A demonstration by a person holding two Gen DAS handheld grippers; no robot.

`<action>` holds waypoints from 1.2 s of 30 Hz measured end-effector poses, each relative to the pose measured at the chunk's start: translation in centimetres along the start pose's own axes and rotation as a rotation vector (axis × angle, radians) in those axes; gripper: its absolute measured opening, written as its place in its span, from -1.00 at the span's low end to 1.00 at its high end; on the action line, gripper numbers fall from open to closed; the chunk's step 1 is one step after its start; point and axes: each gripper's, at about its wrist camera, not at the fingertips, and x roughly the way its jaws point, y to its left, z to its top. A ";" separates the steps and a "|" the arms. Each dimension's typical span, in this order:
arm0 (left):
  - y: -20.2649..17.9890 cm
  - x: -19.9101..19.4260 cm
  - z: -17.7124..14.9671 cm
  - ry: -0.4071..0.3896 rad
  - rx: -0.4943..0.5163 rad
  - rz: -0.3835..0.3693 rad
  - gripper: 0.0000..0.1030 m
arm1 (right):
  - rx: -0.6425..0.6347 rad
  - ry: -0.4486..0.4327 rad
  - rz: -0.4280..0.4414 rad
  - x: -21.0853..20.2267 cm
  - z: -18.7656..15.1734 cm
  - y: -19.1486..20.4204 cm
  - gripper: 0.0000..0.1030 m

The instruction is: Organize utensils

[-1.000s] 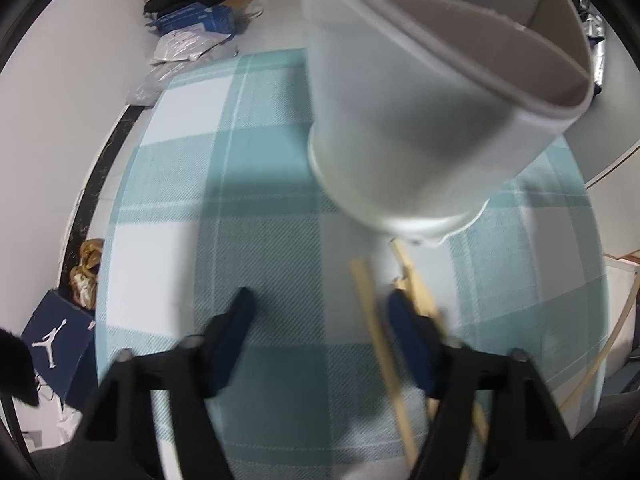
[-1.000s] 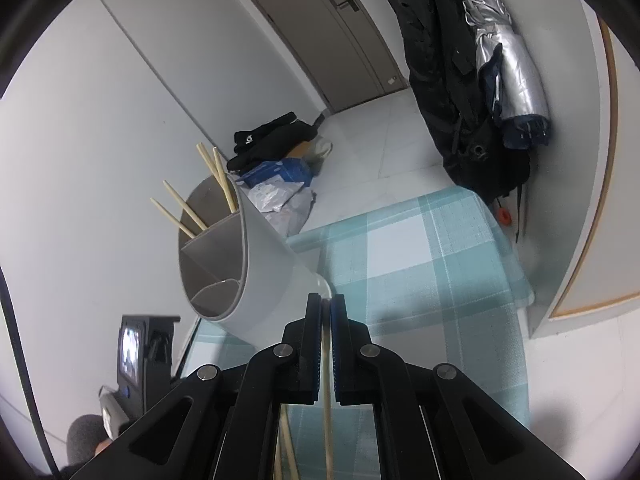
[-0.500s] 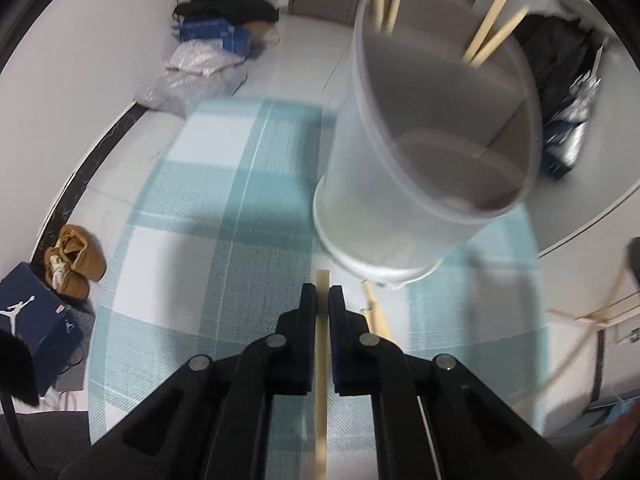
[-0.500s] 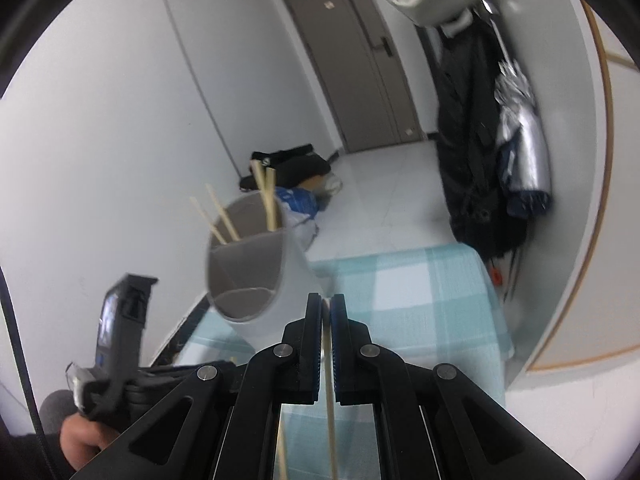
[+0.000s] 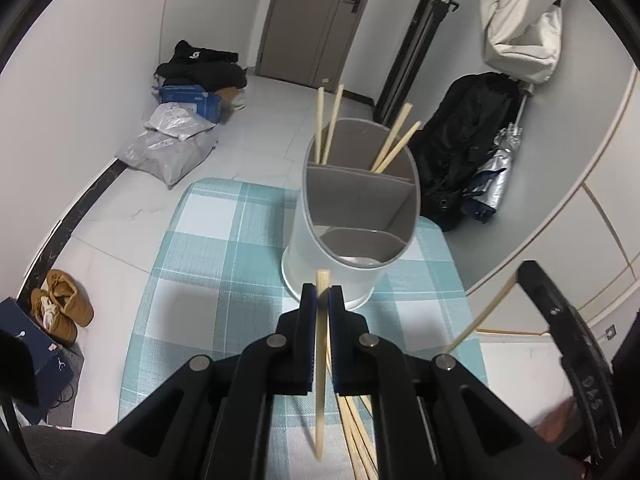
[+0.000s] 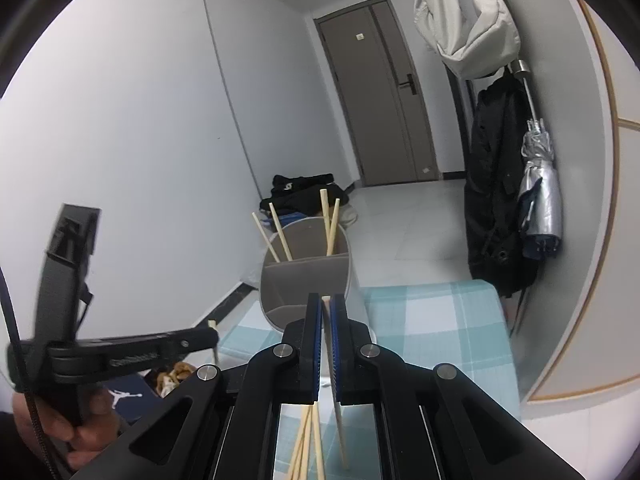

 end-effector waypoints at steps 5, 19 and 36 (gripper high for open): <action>0.0 -0.3 0.6 0.019 0.016 -0.031 -0.96 | -0.015 -0.018 -0.007 -0.4 0.5 0.6 -0.93; -1.4 -1.5 3.6 0.029 0.030 -0.159 -1.00 | 0.034 -0.012 0.032 0.1 2.5 0.6 -0.93; 10.6 7.2 1.7 0.204 -0.205 0.082 0.19 | 0.090 0.051 0.044 2.2 3.0 -2.7 -0.93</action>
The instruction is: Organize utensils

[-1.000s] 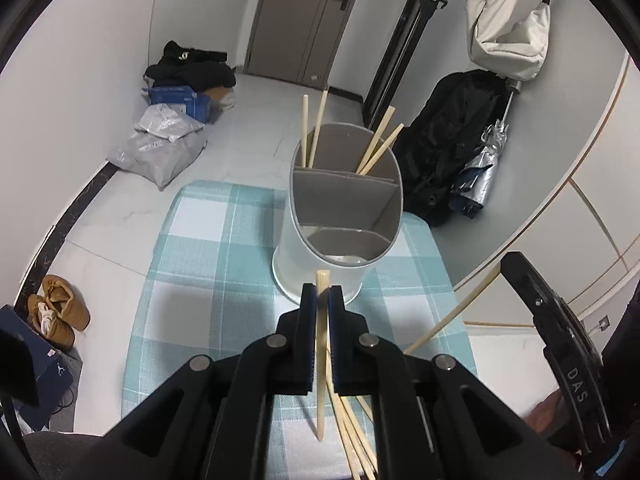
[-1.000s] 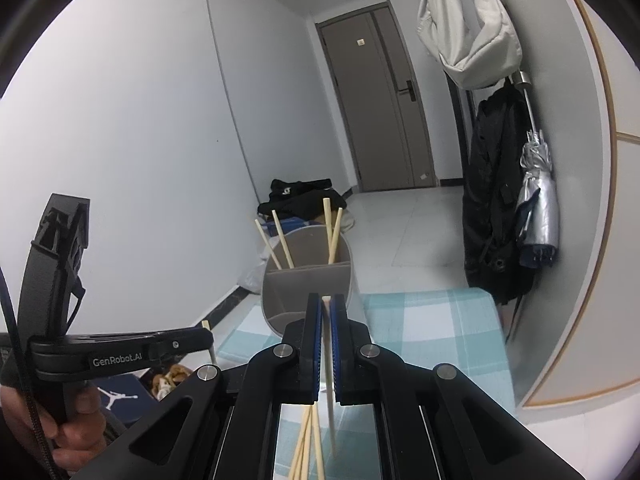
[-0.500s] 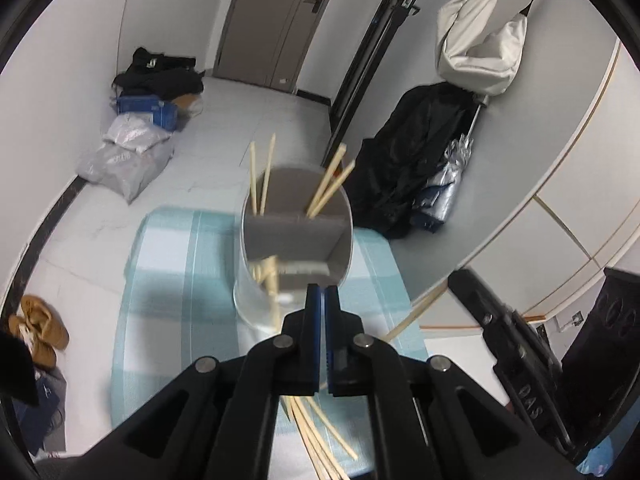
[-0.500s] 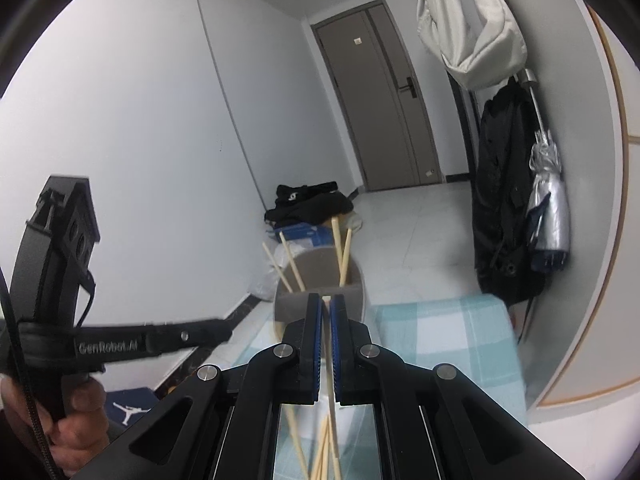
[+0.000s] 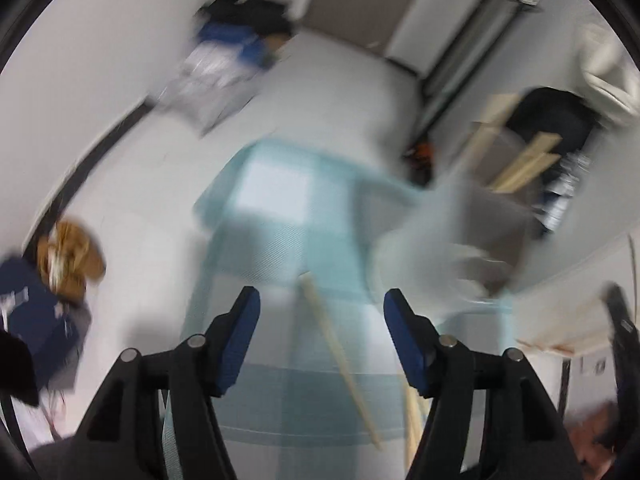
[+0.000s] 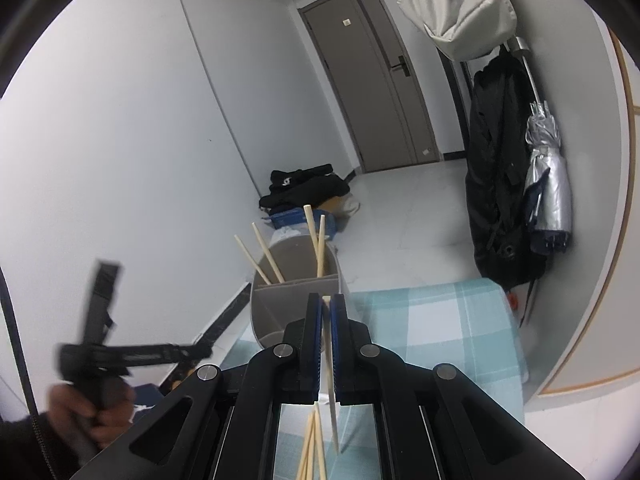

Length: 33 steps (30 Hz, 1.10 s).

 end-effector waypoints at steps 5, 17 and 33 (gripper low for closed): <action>0.8 5.0 0.0 0.123 0.019 0.111 0.19 | 0.025 -0.012 -0.002 -0.1 -0.5 -0.7 -0.93; -0.5 8.0 0.9 0.142 0.046 0.234 0.17 | 0.037 -0.036 0.017 -0.7 0.0 -1.5 -0.93; -0.7 5.0 0.5 0.054 -0.069 0.134 -0.98 | 0.007 -0.062 -0.002 -2.0 0.0 -0.6 -0.93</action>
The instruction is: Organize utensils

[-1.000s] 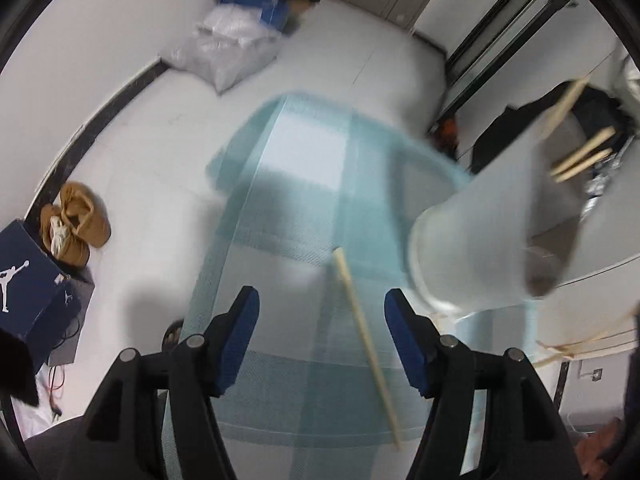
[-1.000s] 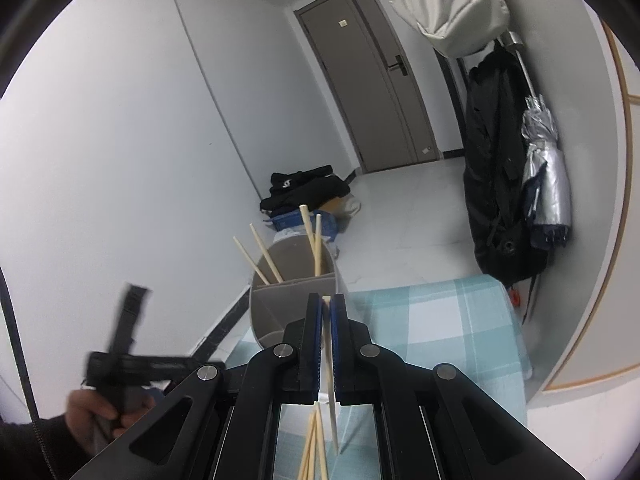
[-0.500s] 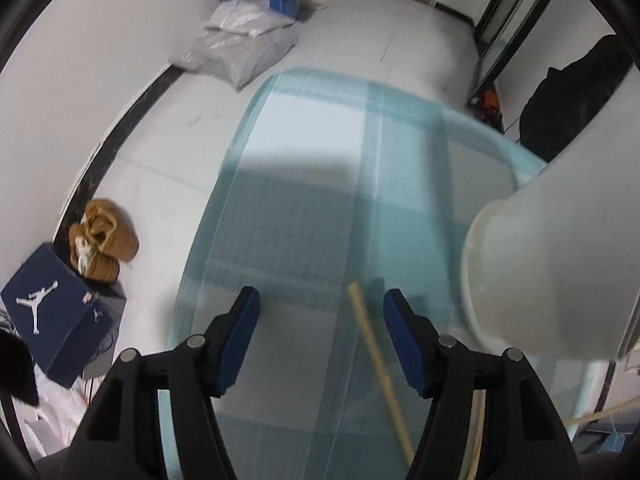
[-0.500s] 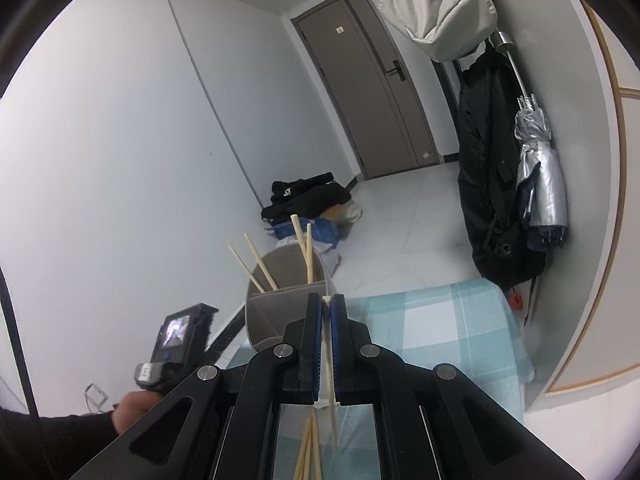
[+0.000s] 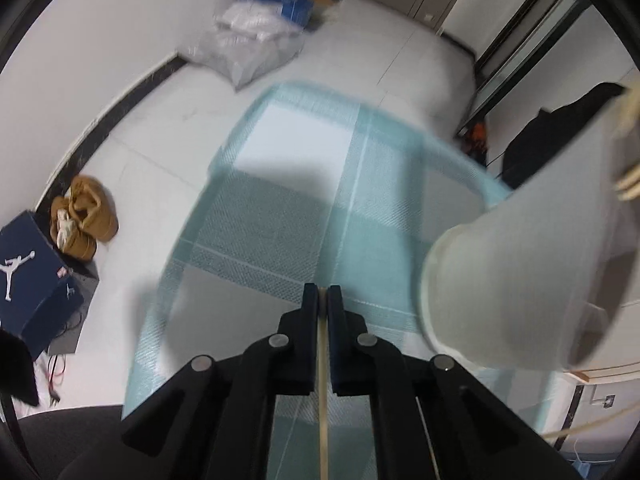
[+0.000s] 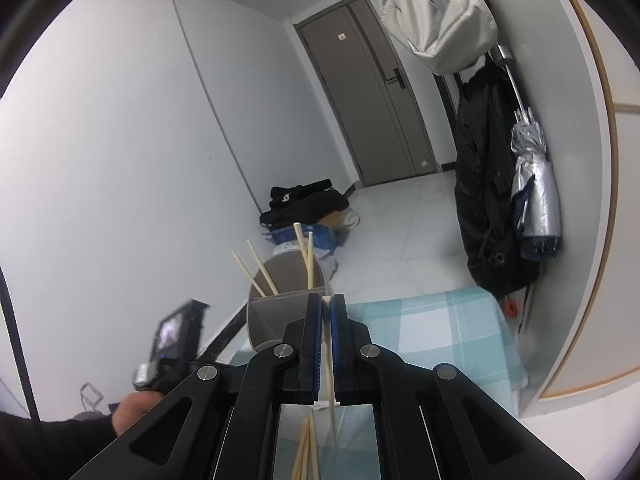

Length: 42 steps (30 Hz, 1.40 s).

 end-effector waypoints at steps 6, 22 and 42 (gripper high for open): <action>-1.7 -6.6 -2.0 -0.158 0.040 -0.111 -0.98 | -0.049 0.009 0.005 -0.2 -0.8 1.8 -0.93; -7.2 -21.7 0.4 -0.637 0.138 -0.315 -0.98 | -0.016 -0.061 0.053 -2.9 5.4 4.9 -0.93; -11.1 -18.0 7.1 -0.977 0.225 -0.310 -0.98 | -0.008 -0.176 0.048 5.9 15.2 4.8 -0.93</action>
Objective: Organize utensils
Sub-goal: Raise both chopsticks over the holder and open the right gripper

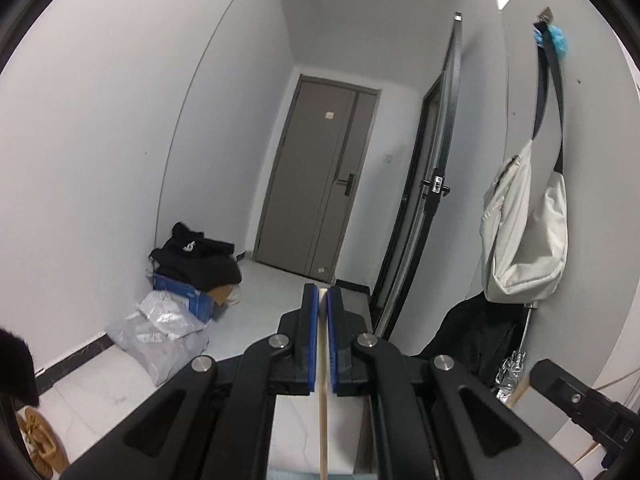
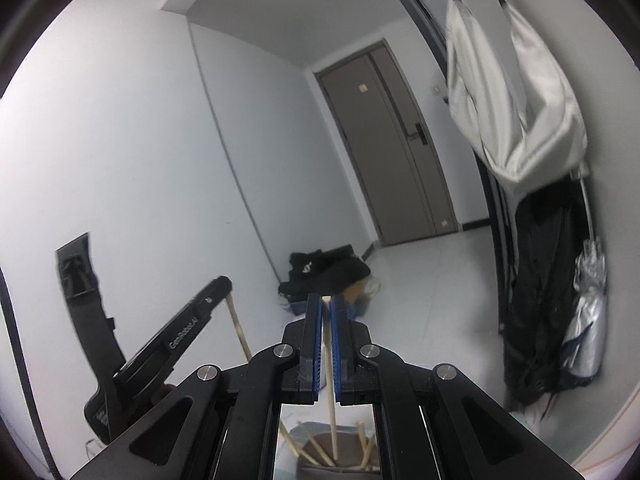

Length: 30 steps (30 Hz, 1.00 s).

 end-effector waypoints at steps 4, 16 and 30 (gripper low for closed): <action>-0.1 0.9 -1.3 -0.017 0.040 0.004 -0.98 | 0.015 0.024 0.001 1.6 -1.3 -1.1 -0.93; -1.8 0.2 -4.1 0.034 0.164 -0.068 -0.98 | -0.092 0.103 -0.001 3.8 -6.5 -1.3 -0.93; 1.5 -0.4 -5.2 0.456 0.046 -0.096 -0.96 | -0.007 0.235 0.021 3.1 -8.6 -1.9 -0.83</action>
